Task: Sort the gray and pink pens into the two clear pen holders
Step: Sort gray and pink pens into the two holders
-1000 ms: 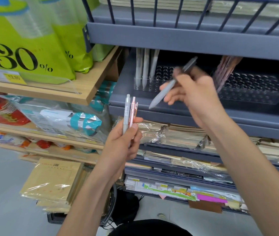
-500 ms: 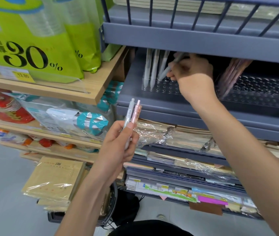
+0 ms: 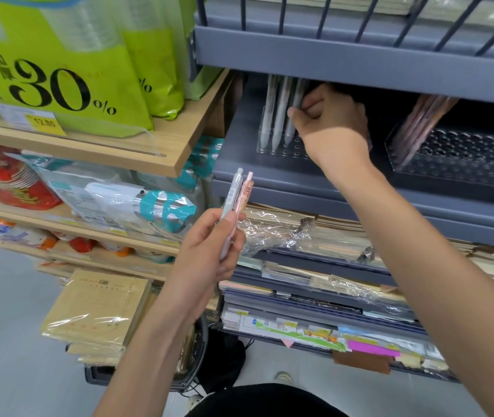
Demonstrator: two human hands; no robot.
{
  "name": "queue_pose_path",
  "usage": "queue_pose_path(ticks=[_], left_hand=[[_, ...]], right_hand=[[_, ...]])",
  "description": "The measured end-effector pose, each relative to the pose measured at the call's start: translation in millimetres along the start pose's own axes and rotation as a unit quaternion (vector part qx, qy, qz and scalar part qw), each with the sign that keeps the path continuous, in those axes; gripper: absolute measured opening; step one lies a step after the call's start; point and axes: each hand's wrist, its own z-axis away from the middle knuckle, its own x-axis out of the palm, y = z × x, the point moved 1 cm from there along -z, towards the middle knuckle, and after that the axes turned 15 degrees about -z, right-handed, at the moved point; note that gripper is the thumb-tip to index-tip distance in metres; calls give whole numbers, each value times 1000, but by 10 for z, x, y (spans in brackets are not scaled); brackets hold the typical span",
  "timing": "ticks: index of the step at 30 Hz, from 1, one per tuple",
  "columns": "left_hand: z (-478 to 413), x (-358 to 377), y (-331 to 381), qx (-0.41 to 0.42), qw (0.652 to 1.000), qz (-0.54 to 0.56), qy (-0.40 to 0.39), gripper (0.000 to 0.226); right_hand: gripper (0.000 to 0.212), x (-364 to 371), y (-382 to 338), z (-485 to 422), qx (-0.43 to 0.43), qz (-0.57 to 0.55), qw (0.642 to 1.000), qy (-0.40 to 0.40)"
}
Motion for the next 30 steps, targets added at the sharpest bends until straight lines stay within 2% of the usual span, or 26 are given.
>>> queue_pose_path(ticks=[9, 30], left_hand=[[36, -2, 2, -3, 1000, 2, -2, 18], [42, 26, -47, 7, 1000, 11, 0, 23]], right_hand=[[19, 24, 70, -5, -13, -16, 1000, 11], [17, 9, 114, -75, -25, 6, 999, -34]])
